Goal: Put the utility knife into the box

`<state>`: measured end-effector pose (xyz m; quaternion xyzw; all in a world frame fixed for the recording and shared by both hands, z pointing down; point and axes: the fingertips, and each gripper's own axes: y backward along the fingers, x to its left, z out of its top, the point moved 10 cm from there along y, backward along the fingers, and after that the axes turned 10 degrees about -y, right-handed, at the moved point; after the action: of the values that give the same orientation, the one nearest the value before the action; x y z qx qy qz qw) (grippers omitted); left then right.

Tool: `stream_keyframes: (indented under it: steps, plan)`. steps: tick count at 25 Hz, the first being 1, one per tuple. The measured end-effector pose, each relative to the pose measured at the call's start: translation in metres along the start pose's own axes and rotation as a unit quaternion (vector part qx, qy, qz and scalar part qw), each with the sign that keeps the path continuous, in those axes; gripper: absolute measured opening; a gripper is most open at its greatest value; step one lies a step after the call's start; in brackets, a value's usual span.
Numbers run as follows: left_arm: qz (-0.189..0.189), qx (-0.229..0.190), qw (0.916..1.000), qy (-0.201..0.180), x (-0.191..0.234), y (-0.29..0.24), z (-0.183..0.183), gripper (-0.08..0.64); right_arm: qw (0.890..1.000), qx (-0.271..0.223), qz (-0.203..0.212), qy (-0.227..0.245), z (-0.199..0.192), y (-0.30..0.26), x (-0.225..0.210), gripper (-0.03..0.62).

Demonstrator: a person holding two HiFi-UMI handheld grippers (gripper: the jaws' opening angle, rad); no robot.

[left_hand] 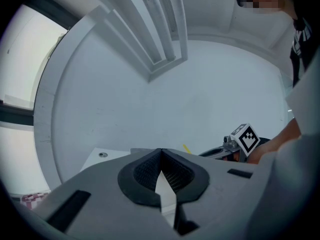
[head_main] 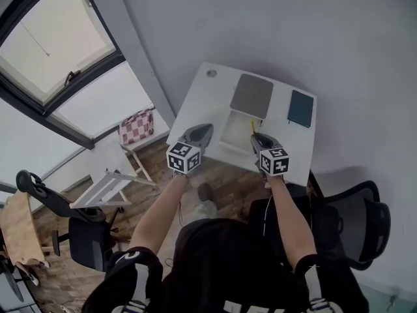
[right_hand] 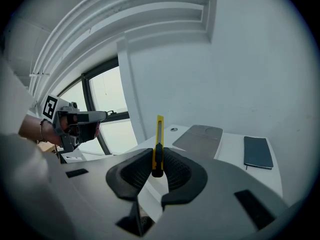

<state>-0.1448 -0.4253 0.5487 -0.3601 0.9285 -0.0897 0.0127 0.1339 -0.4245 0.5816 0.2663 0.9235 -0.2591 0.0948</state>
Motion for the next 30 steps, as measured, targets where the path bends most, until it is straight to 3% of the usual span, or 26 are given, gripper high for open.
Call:
stream_keyframes:
  steps: [13,20,30]
  plan:
    - [-0.047,0.028,0.9985,0.004,0.057,-0.05,-0.011,0.025,0.999,0.036,-0.03,-0.014,0.005,-0.058,-0.021,0.08]
    - [-0.074,0.047,0.9961,0.016,0.077,-0.07,-0.025,0.025,0.995,0.086,-0.054,-0.013,-0.011,-0.086,-0.035,0.081]
    - [-0.089,0.066,0.9936,0.024,0.103,-0.093,-0.047,0.025,0.988,0.142,-0.055,-0.017,-0.034,-0.133,-0.053,0.081]
